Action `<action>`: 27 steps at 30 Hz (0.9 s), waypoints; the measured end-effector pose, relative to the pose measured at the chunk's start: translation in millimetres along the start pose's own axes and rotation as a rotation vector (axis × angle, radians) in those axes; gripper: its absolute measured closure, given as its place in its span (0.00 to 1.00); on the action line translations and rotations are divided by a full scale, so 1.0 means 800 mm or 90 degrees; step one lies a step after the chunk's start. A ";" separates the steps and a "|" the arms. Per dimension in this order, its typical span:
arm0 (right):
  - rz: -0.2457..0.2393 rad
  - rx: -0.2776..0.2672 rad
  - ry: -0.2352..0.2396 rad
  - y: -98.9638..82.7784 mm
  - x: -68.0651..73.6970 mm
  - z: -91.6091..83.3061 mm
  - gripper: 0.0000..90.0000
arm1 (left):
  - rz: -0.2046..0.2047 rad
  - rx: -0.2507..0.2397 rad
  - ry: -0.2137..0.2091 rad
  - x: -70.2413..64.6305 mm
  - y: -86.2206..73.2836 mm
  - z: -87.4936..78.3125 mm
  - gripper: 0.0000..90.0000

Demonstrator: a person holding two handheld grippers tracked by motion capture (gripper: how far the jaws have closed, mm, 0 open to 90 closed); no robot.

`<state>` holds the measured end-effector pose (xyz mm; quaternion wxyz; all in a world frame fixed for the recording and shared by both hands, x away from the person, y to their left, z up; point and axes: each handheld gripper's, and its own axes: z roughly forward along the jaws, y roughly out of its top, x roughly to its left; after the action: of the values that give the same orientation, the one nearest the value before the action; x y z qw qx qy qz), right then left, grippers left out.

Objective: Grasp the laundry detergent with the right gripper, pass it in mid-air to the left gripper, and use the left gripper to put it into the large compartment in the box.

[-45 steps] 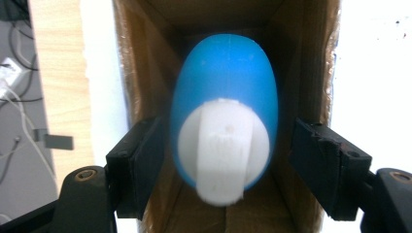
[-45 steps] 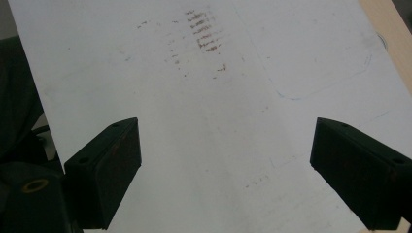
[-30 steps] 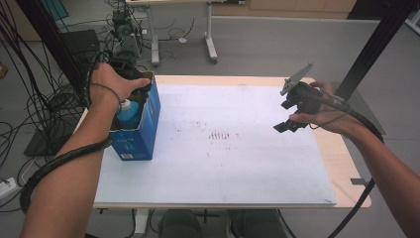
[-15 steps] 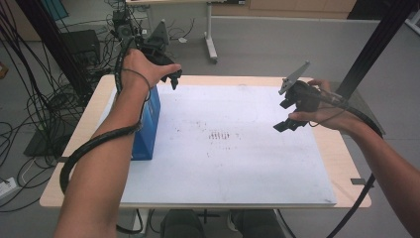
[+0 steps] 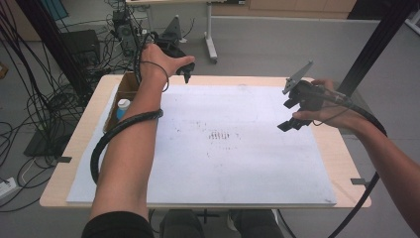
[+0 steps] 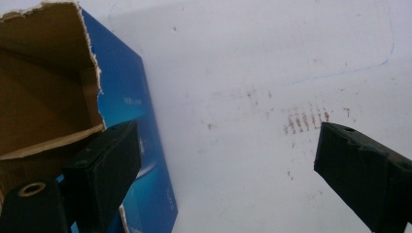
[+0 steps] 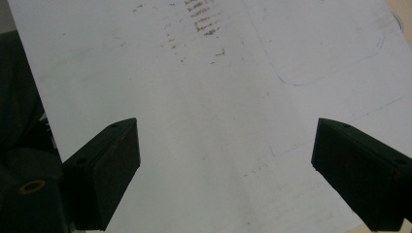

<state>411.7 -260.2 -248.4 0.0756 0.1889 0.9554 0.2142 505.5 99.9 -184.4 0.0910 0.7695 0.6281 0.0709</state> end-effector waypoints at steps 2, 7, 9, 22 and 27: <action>0.000 0.002 0.001 0.000 -0.001 0.001 0.11 | 0.002 0.002 0.001 -0.002 0.003 0.003 0.12; -0.001 0.006 0.001 0.002 -0.003 0.002 0.11 | 0.001 0.007 -0.002 -0.004 0.007 0.008 0.11; -0.003 0.005 0.001 0.003 -0.003 0.002 0.12 | 0.002 0.008 -0.003 -0.004 0.008 0.010 0.12; -0.002 0.007 -0.002 0.004 -0.002 0.003 0.12 | 0.008 0.004 -0.006 -0.008 0.009 0.015 0.12; -0.004 0.008 -0.002 0.005 -0.002 0.002 0.12 | 0.009 0.004 -0.004 -0.010 0.009 0.014 0.12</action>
<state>415.2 -257.0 -248.4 0.0766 0.1868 0.9571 0.2078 513.1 90.2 -193.7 0.0900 0.7745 0.6225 0.0676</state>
